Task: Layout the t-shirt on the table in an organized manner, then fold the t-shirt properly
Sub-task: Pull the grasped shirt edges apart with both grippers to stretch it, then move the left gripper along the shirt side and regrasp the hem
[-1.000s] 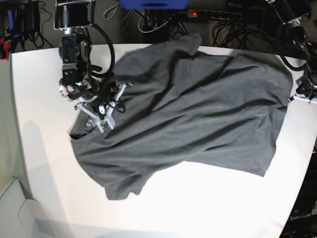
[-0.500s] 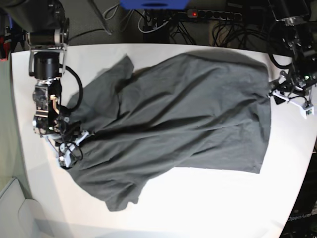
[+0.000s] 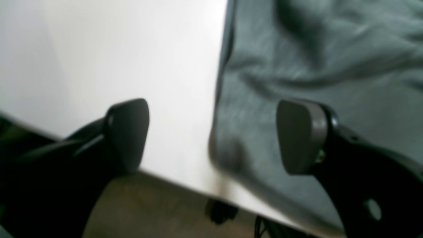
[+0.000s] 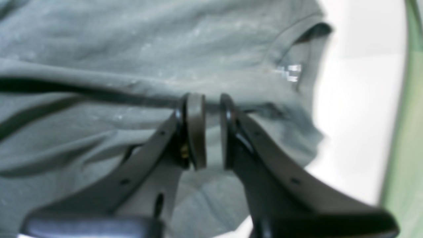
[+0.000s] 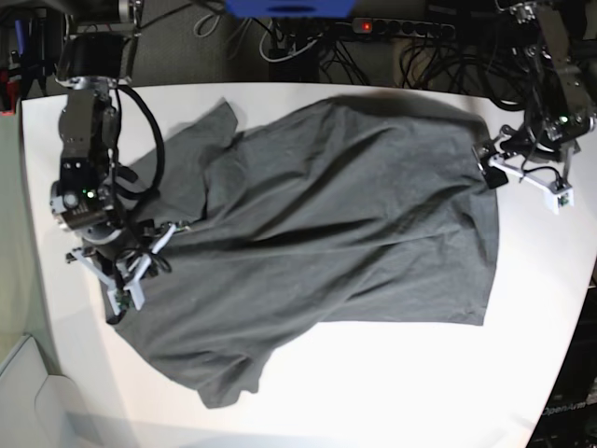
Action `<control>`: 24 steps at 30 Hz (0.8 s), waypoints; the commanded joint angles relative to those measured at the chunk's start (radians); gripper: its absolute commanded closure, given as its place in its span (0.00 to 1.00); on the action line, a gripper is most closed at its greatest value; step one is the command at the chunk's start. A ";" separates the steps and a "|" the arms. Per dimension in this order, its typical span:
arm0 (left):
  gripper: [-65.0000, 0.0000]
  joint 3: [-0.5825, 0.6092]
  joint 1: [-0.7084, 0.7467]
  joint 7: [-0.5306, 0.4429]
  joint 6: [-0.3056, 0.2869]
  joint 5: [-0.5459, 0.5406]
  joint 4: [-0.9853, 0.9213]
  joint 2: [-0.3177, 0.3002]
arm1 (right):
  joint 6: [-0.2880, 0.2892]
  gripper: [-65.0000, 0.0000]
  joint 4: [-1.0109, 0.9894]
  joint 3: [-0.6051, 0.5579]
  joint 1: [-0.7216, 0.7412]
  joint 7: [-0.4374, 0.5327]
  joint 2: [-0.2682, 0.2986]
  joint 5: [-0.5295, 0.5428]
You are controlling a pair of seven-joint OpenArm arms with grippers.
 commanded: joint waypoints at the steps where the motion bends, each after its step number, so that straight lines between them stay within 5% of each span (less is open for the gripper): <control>1: 0.09 -0.005 -0.004 -0.011 0.002 0.003 0.010 -0.008 | -0.003 0.89 0.037 0.002 0.012 0.018 -0.008 0.005; 14: 0.09 -0.005 0.036 -0.014 0.005 0.006 -0.005 0.143 | -0.003 0.89 0.071 -0.003 -0.027 0.015 -0.017 0.005; 24: 0.11 -0.006 -0.031 -0.024 0.005 0.001 -0.194 0.178 | -0.002 0.89 0.071 0.000 -0.041 0.018 -0.015 0.005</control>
